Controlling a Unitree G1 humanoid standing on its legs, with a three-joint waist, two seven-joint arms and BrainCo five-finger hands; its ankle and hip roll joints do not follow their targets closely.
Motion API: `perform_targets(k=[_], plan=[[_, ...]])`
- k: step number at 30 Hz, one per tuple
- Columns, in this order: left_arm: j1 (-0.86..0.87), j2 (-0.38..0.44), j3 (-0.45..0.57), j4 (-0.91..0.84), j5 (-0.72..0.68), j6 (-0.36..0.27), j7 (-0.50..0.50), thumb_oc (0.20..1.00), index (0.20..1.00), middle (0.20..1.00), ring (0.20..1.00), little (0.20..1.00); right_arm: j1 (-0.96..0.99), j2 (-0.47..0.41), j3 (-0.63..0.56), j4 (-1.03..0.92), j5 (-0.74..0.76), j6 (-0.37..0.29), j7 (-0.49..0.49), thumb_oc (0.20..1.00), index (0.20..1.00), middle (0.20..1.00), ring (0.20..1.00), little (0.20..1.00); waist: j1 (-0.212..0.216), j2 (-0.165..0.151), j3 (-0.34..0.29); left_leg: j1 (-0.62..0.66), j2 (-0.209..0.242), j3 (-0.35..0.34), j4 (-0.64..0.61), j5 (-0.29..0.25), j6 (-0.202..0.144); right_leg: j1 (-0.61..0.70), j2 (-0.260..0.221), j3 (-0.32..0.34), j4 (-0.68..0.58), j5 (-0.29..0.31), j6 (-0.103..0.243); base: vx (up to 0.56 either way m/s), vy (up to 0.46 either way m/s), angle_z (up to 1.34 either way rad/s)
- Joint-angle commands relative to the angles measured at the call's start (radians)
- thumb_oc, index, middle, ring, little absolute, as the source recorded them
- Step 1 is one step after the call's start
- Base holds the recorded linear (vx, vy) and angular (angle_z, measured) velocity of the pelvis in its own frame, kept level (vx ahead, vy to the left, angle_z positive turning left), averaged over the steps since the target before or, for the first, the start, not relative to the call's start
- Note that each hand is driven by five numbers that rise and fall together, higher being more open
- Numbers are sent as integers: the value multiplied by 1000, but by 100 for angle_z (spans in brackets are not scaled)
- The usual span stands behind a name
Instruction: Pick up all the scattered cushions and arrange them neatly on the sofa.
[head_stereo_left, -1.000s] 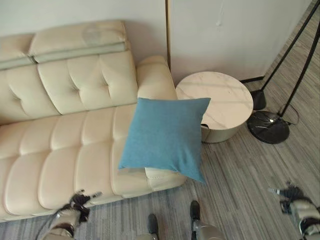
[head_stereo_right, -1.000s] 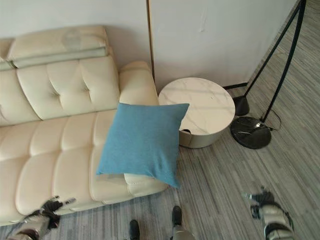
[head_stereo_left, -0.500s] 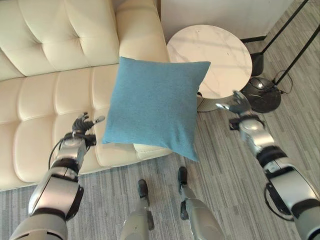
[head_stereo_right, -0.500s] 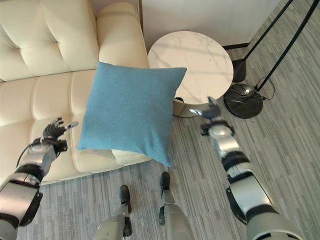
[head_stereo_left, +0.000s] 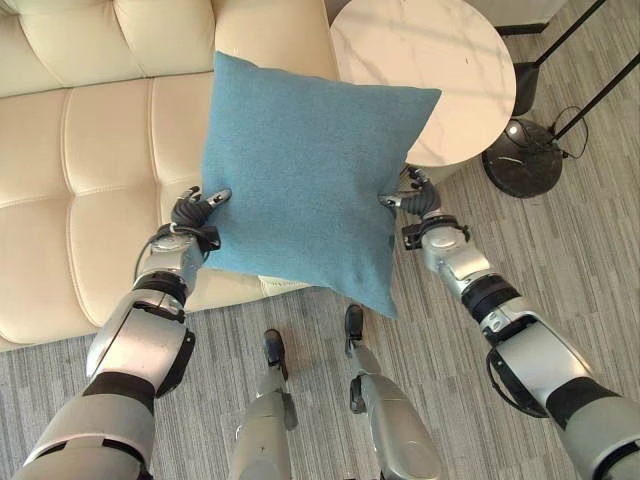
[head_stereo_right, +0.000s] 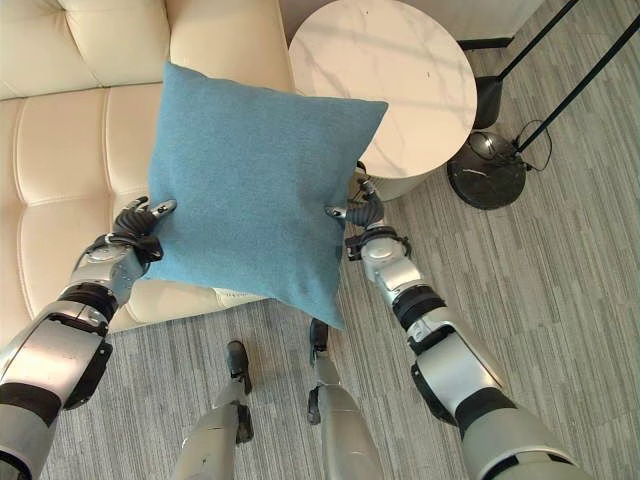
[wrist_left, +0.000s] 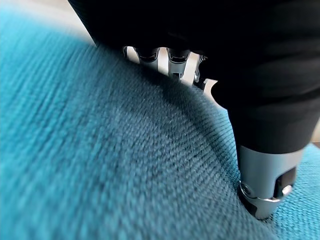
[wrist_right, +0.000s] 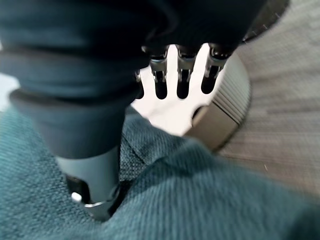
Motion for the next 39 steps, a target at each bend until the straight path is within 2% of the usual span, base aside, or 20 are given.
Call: perform_targets(k=[1,3,4,5,6,7,11,17,23,28,30,31,32,34,35,39], plan=[[-48,-57,-40,-42,-18,-11,-14,1000,1000,1000,1000,1000,-35,42,63,-43,9,-24,10,1000,1000,1000,1000,1000,-1,11,24,-107,9,-42,100,-56,-36,22,-116,-1,74,-127,136,0,0,0],[-41,-78,-41,-66,-28,-13,-15,1000,1000,1000,1000,1000,-26,47,73,-81,5,-26,8,1000,1000,1000,1000,1000,-2,13,28,-109,7,-44,100,-55,-35,19,-116,-1,75,-127,136,-4,7,2],[-19,-111,-47,-129,-47,-18,-15,1000,1000,1000,1000,1000,8,54,89,-199,-9,-30,6,1000,1000,1000,1000,1000,-4,14,33,-116,5,-45,102,-56,-34,15,-118,-4,75,-126,136,-8,25,4],[7,-148,-73,-205,-60,-26,-19,652,652,652,652,652,57,45,104,-333,-23,-41,10,586,586,586,586,586,-11,14,41,-120,2,-45,103,-56,-31,10,-119,-4,76,-122,138,-7,25,4],[9,-148,-74,-206,-60,-26,-19,476,476,476,476,476,60,44,104,-335,-23,-40,10,520,520,520,520,520,-11,14,40,-120,2,-45,103,-56,-31,10,-119,-4,76,-122,138,0,0,0],[25,-164,-97,-269,-61,-32,-27,200,200,200,200,200,97,31,110,-415,-20,-50,21,200,200,200,200,200,-15,14,42,-119,1,-45,103,-56,-30,9,-120,-5,74,-120,139,-3,16,3],[91,-198,-167,-489,-102,-46,-62,200,200,200,200,200,215,-25,104,-630,-10,-66,64,200,200,200,200,200,-21,18,43,-117,-2,-43,100,-58,-25,10,-122,-6,70,-118,142,3,9,3],[209,-225,-164,-774,-226,-73,-58,200,200,200,200,200,324,-94,31,-827,-58,-66,71,200,200,200,200,200,-18,29,33,-89,-7,-39,81,-64,-18,27,-125,-9,64,-125,145,3,0,2],[309,-259,-159,-928,-298,-72,-51,200,200,200,200,200,375,-100,-4,-837,-70,-50,63,200,200,200,200,200,-8,39,6,-42,-9,-41,52,-65,-14,59,-127,-10,58,-133,142,10,-10,-4],[369,-272,-131,-988,-290,-90,-33,200,200,200,200,200,417,-94,-21,-827,-71,-47,62,200,200,200,200,200,1,40,0,-21,-7,-46,45,-65,-15,75,-124,-9,60,-138,137,-8,-26,-4],[383,-261,-107,-1030,-235,-111,-15,200,200,200,200,200,430,-87,-33,-823,-76,-63,64,200,200,200,200,200,5,40,-1,-18,-6,-47,47,-65,-16,78,-122,-10,60,-140,134,-10,-24,0],[392,-236,-65,-1084,-108,-151,22,200,200,200,200,200,447,-73,-46,-815,-94,-96,73,200,200,200,200,200,14,43,-3,-12,-3,-49,49,-67,-18,84,-120,-12,62,-145,132,-5,-31,-1],[393,-236,-64,-1085,-107,-150,23,200,200,200,200,200,447,-72,-46,-815,-94,-96,73,200,200,200,200,200,14,43,-3,-12,-3,-49,49,-67,-18,85,-120,-12,62,-145,132,-5,-44,0],[404,-205,-28,-1137,73,-191,76,200,200,200,200,200,454,-59,-49,-792,-127,-140,77,200,200,200,200,200,23,44,-14,-5,-1,-52,48,-66,-21,90,-120,-12,61,-148,130,16,-30,1],[418,-179,15,-1170,208,-235,129,200,200,200,200,200,438,-62,-43,-766,-189,-177,74,200,200,200,200,200,37,48,-28,12,4,-56,49,-73,-25,109,-118,-15,61,-159,128,50,-66,1],[519,-126,126,-1288,504,-289,285,200,200,200,200,200,410,-79,-45,-807,-382,-224,45,200,200,200,200,200,67,63,-93,86,7,-66,28,-83,-27,186,-114,-28,54,-179,126,76,-53,10]])
